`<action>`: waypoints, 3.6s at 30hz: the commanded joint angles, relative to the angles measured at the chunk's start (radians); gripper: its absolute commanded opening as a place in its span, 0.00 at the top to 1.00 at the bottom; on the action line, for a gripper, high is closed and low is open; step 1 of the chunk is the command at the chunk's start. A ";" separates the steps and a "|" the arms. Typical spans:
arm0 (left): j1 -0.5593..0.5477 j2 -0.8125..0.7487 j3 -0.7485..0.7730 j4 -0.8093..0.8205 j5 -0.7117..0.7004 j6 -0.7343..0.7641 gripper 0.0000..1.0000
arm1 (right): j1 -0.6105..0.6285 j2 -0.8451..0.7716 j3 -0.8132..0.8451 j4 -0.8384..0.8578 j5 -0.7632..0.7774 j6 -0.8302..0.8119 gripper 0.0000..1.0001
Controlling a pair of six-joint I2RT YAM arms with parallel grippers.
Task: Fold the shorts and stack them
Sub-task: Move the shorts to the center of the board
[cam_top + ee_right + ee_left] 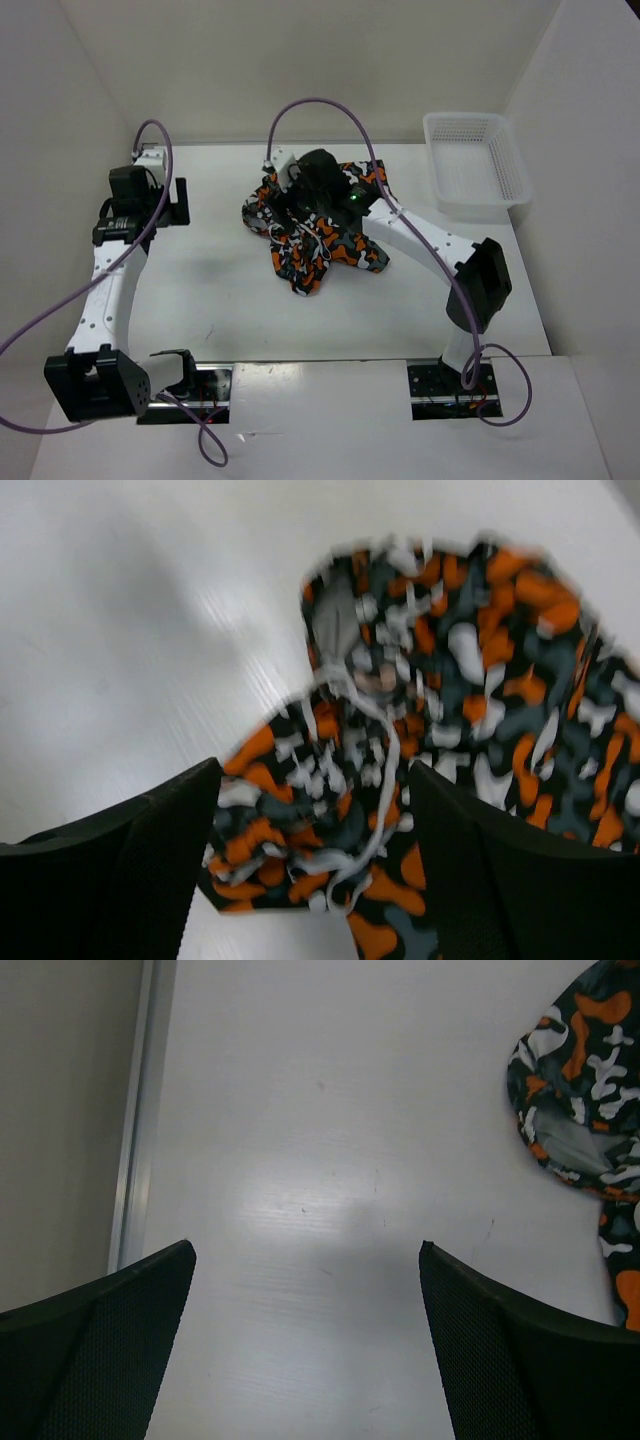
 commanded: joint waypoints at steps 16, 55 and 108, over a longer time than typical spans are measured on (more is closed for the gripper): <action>0.049 -0.078 -0.093 -0.024 0.161 0.003 0.01 | -0.050 0.044 -0.285 0.002 -0.166 0.268 0.12; 0.131 0.030 0.067 0.036 0.009 0.003 0.01 | -0.419 -0.076 0.041 -0.047 0.254 -0.211 0.02; -0.175 0.457 0.280 -0.116 0.345 0.003 0.01 | -0.111 -0.311 -0.424 -0.196 0.055 -0.536 1.00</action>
